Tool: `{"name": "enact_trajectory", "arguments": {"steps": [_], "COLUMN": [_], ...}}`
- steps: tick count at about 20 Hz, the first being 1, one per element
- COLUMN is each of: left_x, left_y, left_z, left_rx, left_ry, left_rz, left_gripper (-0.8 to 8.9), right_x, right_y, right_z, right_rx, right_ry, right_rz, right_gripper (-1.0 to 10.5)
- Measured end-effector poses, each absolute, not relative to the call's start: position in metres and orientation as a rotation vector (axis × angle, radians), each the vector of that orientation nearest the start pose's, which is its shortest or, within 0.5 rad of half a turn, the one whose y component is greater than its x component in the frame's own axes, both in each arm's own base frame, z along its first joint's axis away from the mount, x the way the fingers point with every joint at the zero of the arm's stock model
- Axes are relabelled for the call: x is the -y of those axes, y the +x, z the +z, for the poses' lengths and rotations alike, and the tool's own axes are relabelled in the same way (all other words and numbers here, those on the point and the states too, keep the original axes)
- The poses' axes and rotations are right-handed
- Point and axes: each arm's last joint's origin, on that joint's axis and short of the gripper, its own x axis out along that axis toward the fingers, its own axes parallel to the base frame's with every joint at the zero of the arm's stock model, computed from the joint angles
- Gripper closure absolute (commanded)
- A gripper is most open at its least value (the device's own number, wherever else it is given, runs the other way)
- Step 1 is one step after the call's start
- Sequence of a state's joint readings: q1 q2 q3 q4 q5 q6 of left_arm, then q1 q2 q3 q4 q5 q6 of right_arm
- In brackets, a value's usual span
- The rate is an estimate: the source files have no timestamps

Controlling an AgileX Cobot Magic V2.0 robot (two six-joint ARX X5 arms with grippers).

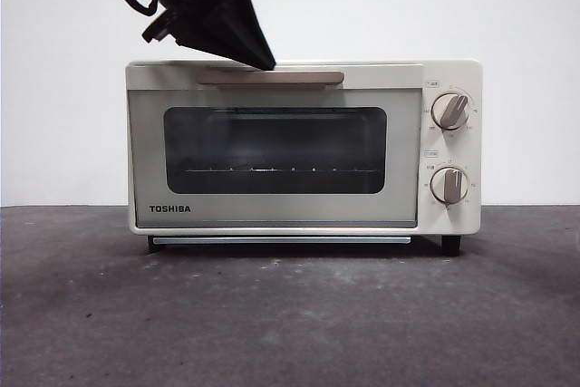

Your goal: Eggoven

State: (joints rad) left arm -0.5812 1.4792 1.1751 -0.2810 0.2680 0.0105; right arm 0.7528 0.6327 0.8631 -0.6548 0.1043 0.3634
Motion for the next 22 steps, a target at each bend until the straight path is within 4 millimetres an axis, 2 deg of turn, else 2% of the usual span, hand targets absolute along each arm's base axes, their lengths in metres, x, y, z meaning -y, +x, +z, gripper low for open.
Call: {"name": "enact_trajectory", "arguments": {"steps": [7,14,18,22], "left_x": [0.2,0.214,0.22,0.209], "left_y": [0.247,0.222,0.212,0.201], "left_z": [0.287,0.265,0.268,0.293], "left_rx": [-0.739,-0.944,-0.948,-0.866], "left_ry": [0.148,0.238,0.234,0.192], "left_rz": [-0.908,-0.932,-0.955,-0.959], "left_gripper": [8.06,8.06,8.06,8.06], "right_x": [-0.08,-0.08,-0.081,-0.086], "right_y": [0.09,0.09,0.09,0.096], "right_z": [0.334,0.334,0.334,0.332], "right_rx": [-0.502,-0.501,-0.505,-0.521], "right_ry": [0.167,0.167,0.165,0.157], "right_rz": [0.557,0.557,0.556,0.553], "right_gripper": [9.4,9.4,9.4,9.4]}}
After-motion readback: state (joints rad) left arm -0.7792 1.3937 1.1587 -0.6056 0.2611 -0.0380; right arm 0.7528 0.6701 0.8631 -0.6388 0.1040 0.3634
